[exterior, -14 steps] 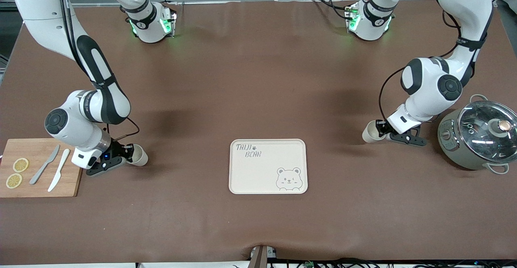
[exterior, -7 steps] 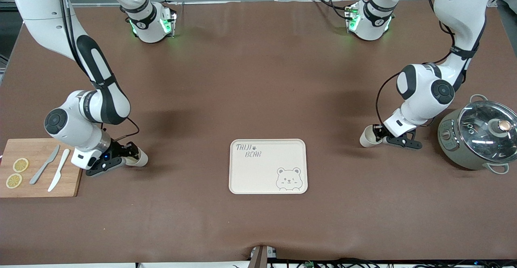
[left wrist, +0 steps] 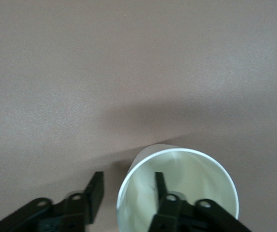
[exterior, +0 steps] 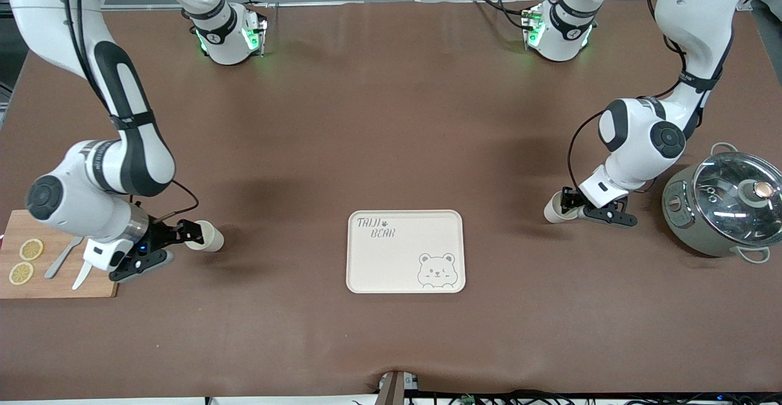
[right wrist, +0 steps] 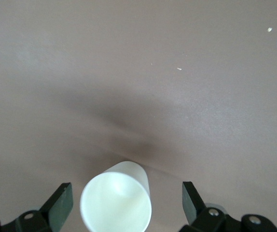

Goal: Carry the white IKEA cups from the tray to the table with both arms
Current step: 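Lower the cups and open the right gripper while the left gripper lowers, then open the left gripper releasing its cup while the right gripper lifts away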

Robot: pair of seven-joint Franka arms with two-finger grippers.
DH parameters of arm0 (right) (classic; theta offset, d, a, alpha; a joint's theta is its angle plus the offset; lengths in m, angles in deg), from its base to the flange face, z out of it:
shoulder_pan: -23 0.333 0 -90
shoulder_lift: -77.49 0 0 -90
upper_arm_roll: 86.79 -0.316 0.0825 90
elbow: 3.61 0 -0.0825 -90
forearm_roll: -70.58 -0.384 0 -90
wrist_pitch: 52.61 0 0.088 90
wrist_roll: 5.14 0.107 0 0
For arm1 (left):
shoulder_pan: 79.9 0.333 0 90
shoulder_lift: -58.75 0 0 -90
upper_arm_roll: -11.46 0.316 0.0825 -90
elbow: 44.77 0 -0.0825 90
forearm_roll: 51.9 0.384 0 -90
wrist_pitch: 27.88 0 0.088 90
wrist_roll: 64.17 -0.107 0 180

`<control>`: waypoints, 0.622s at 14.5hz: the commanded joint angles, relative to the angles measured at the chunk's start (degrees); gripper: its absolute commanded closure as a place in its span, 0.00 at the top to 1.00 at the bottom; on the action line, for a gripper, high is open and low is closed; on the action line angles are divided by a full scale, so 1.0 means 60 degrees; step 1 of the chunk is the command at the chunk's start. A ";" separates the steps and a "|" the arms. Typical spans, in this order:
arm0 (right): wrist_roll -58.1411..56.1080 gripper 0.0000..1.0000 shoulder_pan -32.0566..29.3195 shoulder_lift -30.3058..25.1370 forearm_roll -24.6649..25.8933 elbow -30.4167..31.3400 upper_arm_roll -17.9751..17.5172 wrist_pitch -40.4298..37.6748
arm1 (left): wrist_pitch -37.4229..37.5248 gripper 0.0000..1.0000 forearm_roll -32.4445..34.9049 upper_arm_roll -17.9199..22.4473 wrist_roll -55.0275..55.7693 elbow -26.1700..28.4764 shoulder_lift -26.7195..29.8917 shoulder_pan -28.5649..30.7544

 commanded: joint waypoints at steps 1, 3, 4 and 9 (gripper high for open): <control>0.0541 1.00 0.0000 -0.0157 0.0017 -0.0902 0.0037 -0.1457 | -0.0162 1.00 -0.0281 0.0037 -0.0321 0.0032 0.0002 -0.0036; 0.0862 1.00 0.0000 -0.0464 0.0308 -0.1605 0.0052 -0.2716 | -0.0162 1.00 -0.0252 0.0052 -0.0321 0.0075 0.0046 -0.0036; 0.1154 1.00 -0.0029 -0.0668 0.0528 -0.1956 0.0052 -0.3375 | -0.0162 1.00 -0.0252 0.0052 -0.0350 0.0105 0.0075 -0.0021; 0.1465 1.00 -0.0249 -0.1738 0.0867 -0.2998 0.0271 -0.5666 | 0.0202 1.00 -0.0252 0.0066 -0.0350 0.0164 0.0338 -0.0021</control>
